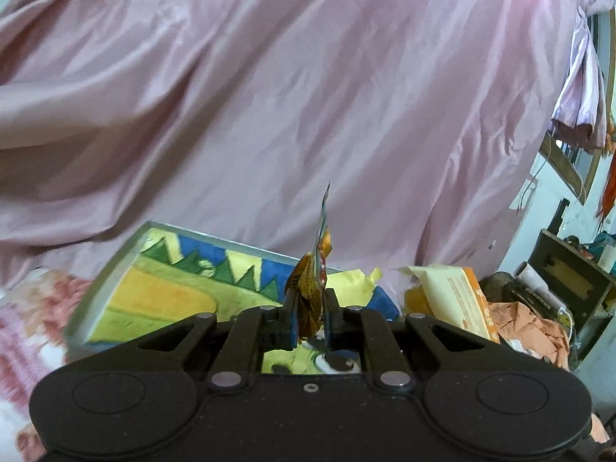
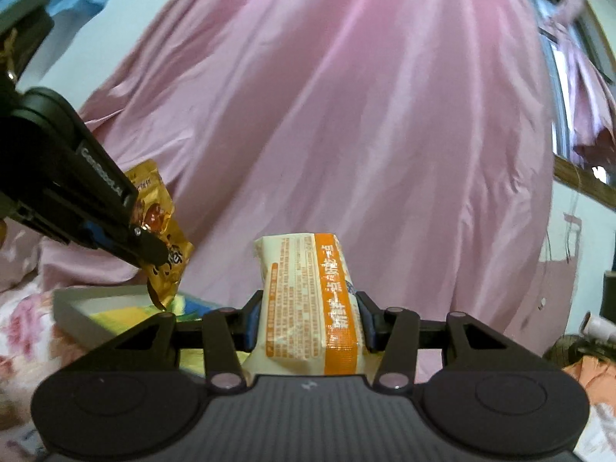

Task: Organize snacks
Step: 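Lift and carry the gold packet and bread bag with both tools to the grey tray, then open both tools to drop the gold packet and bread bag into the tray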

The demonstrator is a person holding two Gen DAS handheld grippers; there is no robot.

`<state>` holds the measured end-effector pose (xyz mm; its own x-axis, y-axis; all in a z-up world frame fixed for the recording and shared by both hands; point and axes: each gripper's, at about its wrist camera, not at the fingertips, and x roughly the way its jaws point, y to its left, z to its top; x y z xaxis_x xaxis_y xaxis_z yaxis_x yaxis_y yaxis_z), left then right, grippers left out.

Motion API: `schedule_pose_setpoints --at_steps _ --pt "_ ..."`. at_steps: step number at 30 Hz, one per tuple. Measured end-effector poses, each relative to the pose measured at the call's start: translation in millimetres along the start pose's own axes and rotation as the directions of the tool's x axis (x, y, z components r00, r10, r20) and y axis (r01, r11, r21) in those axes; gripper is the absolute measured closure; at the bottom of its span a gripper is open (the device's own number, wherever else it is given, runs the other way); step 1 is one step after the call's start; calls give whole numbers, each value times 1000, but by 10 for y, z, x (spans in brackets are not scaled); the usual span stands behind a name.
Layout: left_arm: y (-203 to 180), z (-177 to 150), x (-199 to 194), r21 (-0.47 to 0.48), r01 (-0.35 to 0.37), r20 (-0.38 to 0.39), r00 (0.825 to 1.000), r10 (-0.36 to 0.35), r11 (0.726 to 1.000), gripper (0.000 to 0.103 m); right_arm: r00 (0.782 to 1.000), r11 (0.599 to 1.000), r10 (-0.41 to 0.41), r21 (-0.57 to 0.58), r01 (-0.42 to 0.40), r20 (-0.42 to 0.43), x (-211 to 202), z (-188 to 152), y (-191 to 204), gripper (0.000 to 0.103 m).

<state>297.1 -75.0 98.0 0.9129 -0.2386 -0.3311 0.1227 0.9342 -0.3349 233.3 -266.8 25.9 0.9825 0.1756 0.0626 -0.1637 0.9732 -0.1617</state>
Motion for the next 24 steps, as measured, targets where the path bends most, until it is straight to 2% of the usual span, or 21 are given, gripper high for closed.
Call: schedule_pose_setpoints --at_steps 8,17,22,24 --pt "-52 -202 564 13 6 -74 997 -5 1000 91 999 992 -20 125 25 -39 269 -356 -342 50" --pt "43 -348 679 -20 -53 -130 990 50 998 89 998 986 6 167 5 -62 348 -315 -392 49" --pt "106 -356 681 -31 -97 -161 983 90 995 68 997 984 13 176 0 -71 373 -316 -392 38" --pt "110 -355 658 -20 -113 -170 979 108 993 48 998 984 12 177 0 -68 368 -302 -393 30"
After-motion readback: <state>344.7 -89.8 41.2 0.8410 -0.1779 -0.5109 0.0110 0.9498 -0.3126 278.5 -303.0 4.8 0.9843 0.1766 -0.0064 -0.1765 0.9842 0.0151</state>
